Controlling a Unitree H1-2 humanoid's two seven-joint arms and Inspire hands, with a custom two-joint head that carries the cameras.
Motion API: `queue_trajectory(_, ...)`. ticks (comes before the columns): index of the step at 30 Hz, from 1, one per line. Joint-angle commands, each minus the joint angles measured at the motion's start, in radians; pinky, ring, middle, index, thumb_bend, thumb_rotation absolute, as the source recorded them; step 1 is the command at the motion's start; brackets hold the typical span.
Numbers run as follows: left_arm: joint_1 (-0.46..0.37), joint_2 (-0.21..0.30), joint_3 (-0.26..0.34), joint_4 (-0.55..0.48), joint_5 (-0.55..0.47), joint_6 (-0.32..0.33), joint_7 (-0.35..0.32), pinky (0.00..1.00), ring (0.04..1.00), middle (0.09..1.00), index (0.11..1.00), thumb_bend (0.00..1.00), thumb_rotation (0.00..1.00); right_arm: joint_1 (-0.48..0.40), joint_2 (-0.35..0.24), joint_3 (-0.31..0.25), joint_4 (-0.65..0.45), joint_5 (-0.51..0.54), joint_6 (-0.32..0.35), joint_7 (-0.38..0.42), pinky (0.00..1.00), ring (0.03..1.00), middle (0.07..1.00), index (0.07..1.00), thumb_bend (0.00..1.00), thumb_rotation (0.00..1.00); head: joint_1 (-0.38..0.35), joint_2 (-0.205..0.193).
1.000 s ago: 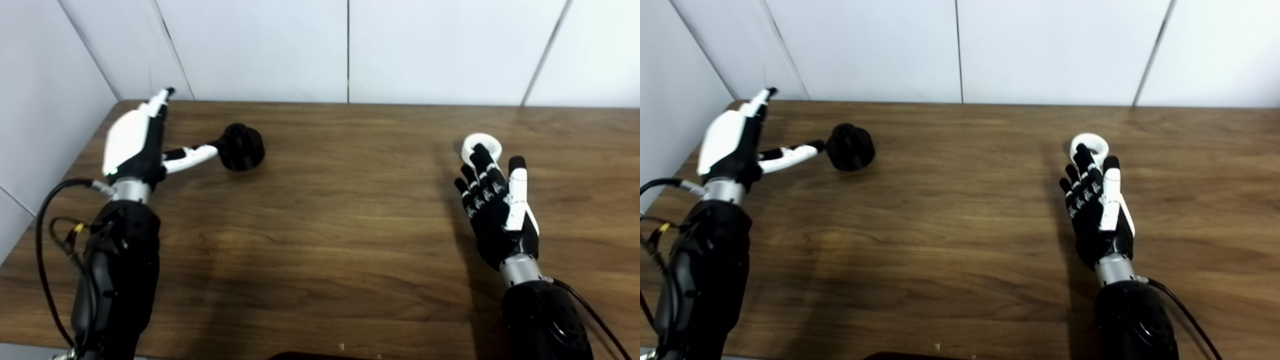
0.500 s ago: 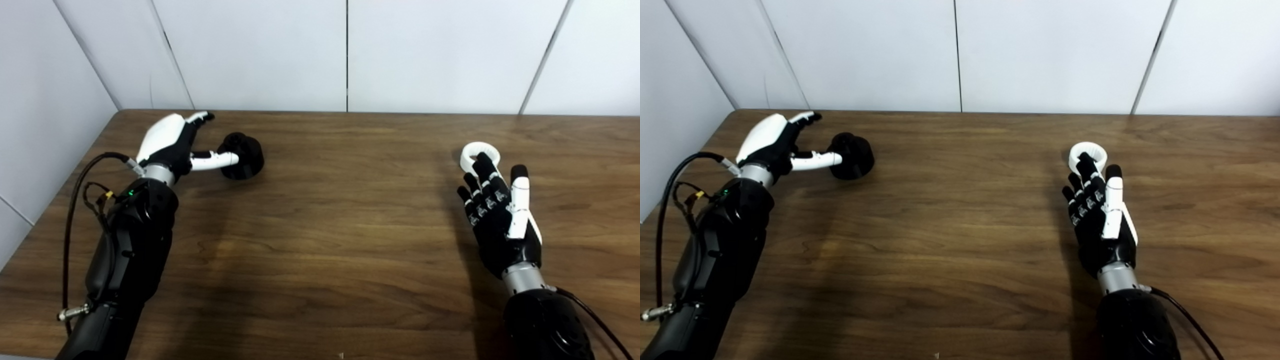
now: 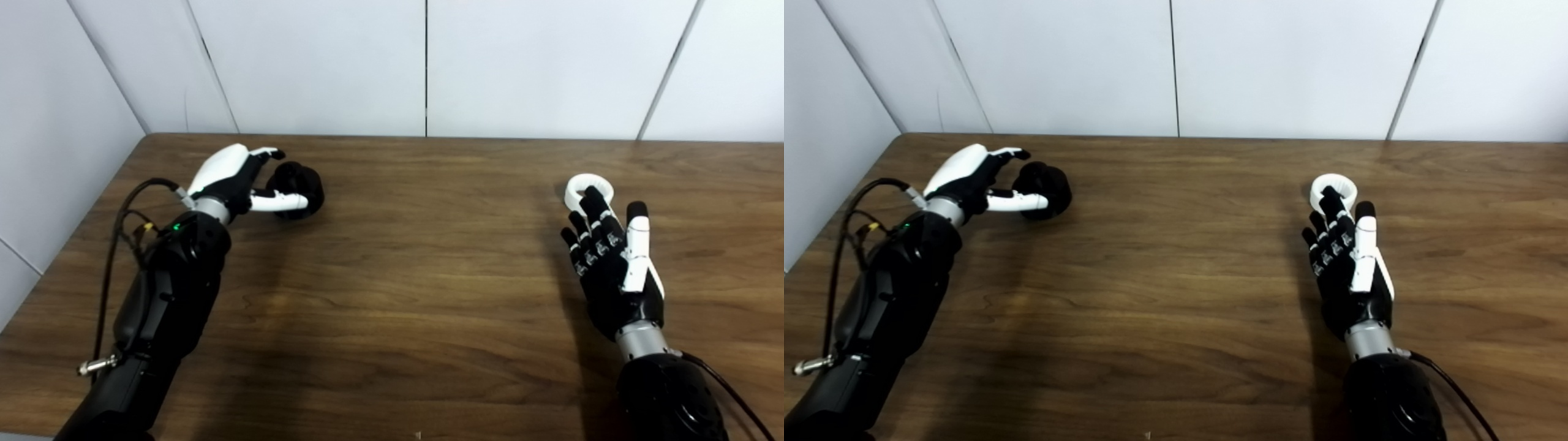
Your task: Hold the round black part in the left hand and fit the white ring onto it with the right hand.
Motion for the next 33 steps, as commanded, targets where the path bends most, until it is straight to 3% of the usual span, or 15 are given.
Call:
queue_trajectory(1,-0.061,0.042,-0.01,0.003,0.023,-0.012,0.033,0.82,0.979,0.953,0.884,0.96,0.57,-0.032,0.005,-0.003,-0.029,0.008,-0.036,0.011,1.0,1.0,1.0,0.955,0.54,1.0,0.0,0.001)
queue_trajectory(12,-0.101,0.037,-0.079,0.08,0.028,-0.024,0.064,0.8,0.975,0.938,0.885,0.94,0.53,-0.027,0.005,-0.004,-0.04,-0.003,-0.037,0.005,1.0,1.0,1.0,0.952,0.54,1.0,-0.016,-0.001)
queue_trajectory(22,-0.116,0.035,-0.129,0.17,0.039,-0.078,0.152,0.84,0.964,0.927,0.861,0.92,0.51,-0.015,-0.004,-0.007,-0.076,0.001,-0.025,0.007,1.0,1.0,1.0,0.939,0.56,1.0,-0.021,-0.002)
queue_trajectory(33,-0.108,0.025,-0.143,0.185,0.051,-0.1,0.22,0.81,0.94,0.894,0.798,0.89,0.38,-0.012,-0.017,-0.014,-0.087,0.016,-0.021,0.014,1.0,1.0,1.0,0.947,0.57,1.0,-0.019,0.003)
